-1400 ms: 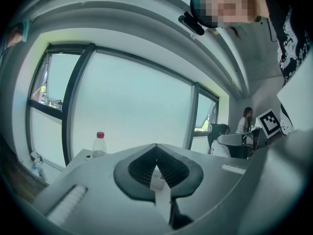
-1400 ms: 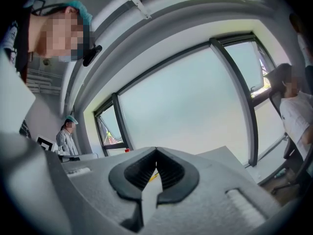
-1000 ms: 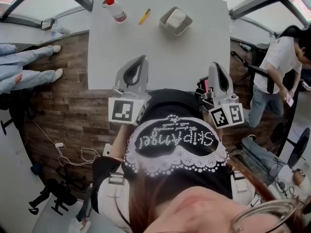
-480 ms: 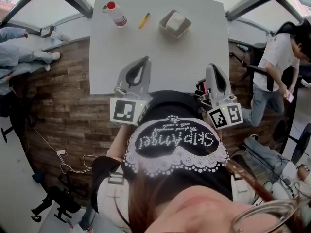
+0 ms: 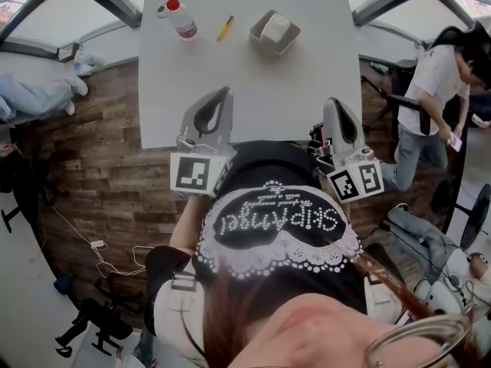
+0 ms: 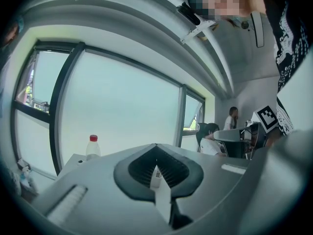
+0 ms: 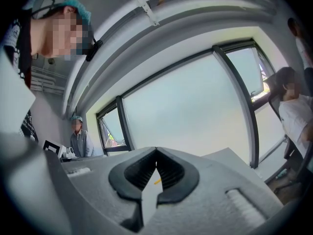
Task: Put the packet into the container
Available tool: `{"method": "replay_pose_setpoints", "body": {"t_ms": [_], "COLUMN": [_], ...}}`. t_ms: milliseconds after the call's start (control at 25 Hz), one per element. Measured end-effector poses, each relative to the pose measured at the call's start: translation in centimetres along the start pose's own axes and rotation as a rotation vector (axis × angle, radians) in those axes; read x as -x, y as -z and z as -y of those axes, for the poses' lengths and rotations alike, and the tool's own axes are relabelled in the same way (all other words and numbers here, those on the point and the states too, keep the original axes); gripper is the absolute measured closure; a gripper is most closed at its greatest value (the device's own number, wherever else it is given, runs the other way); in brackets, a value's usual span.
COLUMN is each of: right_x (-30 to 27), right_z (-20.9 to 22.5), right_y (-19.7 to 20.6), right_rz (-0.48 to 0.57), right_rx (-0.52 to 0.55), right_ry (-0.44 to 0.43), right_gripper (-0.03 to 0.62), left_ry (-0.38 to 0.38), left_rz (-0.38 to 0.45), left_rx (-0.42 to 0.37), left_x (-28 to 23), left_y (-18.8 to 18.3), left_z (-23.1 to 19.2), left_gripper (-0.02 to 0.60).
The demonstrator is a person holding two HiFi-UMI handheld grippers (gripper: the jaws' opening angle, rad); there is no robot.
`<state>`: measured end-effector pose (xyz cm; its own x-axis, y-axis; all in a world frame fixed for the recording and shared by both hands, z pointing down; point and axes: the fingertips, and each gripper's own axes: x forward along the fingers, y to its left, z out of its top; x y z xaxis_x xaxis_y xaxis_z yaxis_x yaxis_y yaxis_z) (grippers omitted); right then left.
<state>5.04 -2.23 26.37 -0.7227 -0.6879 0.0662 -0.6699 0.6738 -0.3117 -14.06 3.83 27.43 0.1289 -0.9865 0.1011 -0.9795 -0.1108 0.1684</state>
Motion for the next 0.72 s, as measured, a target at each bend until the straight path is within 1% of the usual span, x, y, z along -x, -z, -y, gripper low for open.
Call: {"method": "replay_pose_setpoints", "body": {"t_ms": [200,480,720], "right_x": [0.2,0.4,0.5], "right_z": [-0.2,-0.6,-0.3], "right_y": [0.3,0.2,0.3], "right_rz": [-0.009,0.001,-0.004], "right_rx": [-0.001,0.005,0.0], "right_ry": [0.016,0.035,0.061], "right_gripper": [0.591,0.591,0.591], "left_ry": [0.009,0.0,0.011], "left_rz": [0.005,0.013,0.016], "left_rx": [-0.004,-0.005,0.003], "left_x": [0.2,0.7,-0.3], "left_y": [-0.2,-0.5,-0.8], "left_z": [-0.2,-0.9,-1.3], "left_gripper": [0.578,0.578,0.578]}}
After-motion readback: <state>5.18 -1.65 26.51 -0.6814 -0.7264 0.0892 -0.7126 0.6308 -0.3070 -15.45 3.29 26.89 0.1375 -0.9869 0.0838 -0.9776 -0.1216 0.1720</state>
